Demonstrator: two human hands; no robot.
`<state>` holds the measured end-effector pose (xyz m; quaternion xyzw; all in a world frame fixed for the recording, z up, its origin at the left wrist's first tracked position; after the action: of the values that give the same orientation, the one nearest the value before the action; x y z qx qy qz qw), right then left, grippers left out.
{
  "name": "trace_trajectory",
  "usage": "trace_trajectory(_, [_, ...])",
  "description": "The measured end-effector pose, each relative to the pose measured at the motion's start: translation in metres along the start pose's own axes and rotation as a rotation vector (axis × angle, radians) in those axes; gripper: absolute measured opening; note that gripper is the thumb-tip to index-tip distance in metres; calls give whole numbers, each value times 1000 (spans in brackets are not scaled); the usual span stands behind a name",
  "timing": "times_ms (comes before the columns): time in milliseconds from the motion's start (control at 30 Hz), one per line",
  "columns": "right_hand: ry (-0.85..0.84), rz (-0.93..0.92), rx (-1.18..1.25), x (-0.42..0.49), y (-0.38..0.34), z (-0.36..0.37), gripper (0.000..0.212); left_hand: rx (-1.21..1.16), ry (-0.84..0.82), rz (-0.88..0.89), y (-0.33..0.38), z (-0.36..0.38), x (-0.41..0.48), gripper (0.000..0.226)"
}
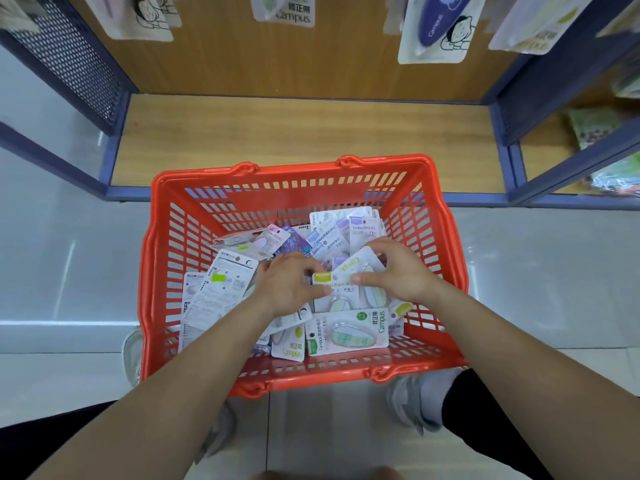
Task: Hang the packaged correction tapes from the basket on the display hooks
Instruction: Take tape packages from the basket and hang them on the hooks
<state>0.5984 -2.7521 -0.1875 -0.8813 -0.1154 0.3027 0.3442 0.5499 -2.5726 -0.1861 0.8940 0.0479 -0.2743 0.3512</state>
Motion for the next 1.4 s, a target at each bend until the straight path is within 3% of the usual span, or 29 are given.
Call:
trace_trajectory(67, [55,4,97,4,-11,-13,42,-171,68,22,5,-16,3,23])
trace_trajectory(133, [100,-20,241,6,-27,-25,22,-347,112,9,9,-37,4,26])
trace_trajectory(267, [209,-11,410,11,-34,-37,16,-561,200,-25,5,-65,2,17])
trace_trajectory(433, [331,100,446,5,-8,-39,29,-732,360,-79,-13,-64,-7,9])
trace_trajectory(600, [444,117,495,3,-8,-66,30,-763,513,-69,-25,-101,-8,17])
trace_trajectory(767, [295,107,537,10,-19,-74,24,-729,526,-64,-38,-112,-9,28])
trace_trajectory(867, [127,123,543,12,-20,-55,17,-711,444,-94,-48,-94,-8,35])
trace_trajectory(967, [-3,104,540,11,-26,-32,25,-784,376,-101,-50,-79,-8,36])
trace_trajectory(1267, [-174,24,513,20,-48,-34,25,-768,369,-20,-37,-86,-1,44])
trace_trajectory(1400, [-72,10,601,32,-55,-25,26,-812,294,-26,-30,-76,5,45])
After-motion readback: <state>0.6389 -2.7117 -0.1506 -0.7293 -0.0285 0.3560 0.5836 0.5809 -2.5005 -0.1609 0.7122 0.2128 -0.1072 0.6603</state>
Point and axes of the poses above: each hand's wrist, its own x-axis towards the middle knuckle, its own z-axis out of the palm, y = z × x, the point moved 10 cm from there along x, towards the middle knuckle, and after that the axes turned 5 degrees about -x, right-handed, at the moved point
